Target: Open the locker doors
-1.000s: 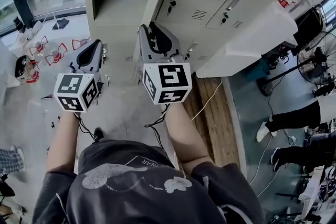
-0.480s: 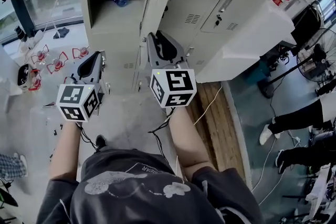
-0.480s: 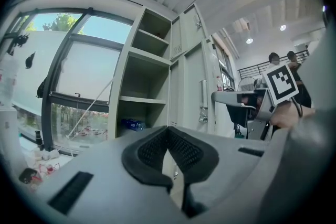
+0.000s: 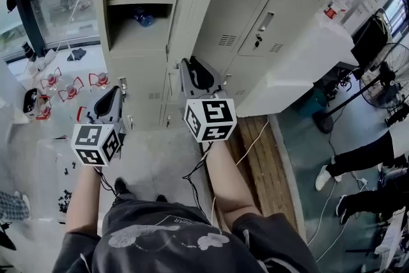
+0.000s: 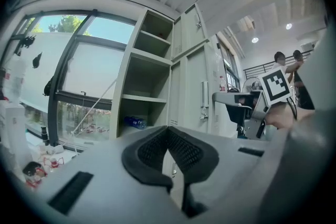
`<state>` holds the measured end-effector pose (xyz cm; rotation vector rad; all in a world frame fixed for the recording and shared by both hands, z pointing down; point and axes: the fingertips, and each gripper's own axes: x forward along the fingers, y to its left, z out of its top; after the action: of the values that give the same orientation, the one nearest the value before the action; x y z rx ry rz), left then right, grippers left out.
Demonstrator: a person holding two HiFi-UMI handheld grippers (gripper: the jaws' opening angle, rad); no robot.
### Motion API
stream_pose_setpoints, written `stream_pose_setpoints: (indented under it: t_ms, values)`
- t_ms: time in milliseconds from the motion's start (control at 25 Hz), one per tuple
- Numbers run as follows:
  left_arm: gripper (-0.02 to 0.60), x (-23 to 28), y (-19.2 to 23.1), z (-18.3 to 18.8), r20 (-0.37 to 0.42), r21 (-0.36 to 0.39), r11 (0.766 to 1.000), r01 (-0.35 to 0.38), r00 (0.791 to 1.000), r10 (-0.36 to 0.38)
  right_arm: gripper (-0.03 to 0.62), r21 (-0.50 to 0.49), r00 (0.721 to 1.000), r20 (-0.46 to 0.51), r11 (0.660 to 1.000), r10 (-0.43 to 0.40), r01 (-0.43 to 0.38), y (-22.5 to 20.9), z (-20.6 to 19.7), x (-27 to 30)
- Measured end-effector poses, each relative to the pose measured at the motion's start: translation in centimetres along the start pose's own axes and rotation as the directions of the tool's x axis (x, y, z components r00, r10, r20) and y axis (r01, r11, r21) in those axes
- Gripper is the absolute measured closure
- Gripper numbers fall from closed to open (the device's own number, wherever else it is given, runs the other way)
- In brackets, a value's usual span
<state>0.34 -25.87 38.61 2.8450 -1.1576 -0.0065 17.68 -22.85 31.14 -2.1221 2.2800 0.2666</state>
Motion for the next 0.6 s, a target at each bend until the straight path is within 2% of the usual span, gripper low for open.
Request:
stream_pose_setpoints:
  t_ms: [160, 480, 600]
  values:
    - [0.572, 0.3, -1.0, 0.6, 0.007, 0.002, 1.000, 0.012, 1.000, -0.012, 0.511, 0.011, 1.000, -0.005, 1.000, 0.002, -0.002, -0.6, 0.1, -0.1]
    - [0.572, 1.9, -1.3, 0.5, -0.012, 0.027, 0.996, 0.084, 0.996, -0.084, 0.509, 0.084, 0.999, 0.036, 0.996, 0.014, -0.017, -0.8, 0.4, -1.0]
    - [0.572, 3.1, -0.5, 0.2, -0.012, 0.002, 0.994, 0.108, 0.994, -0.108, 0.446, 0.093, 0.999, 0.035, 0.995, 0.018, -0.021, -1.0, 0.2, -1.6]
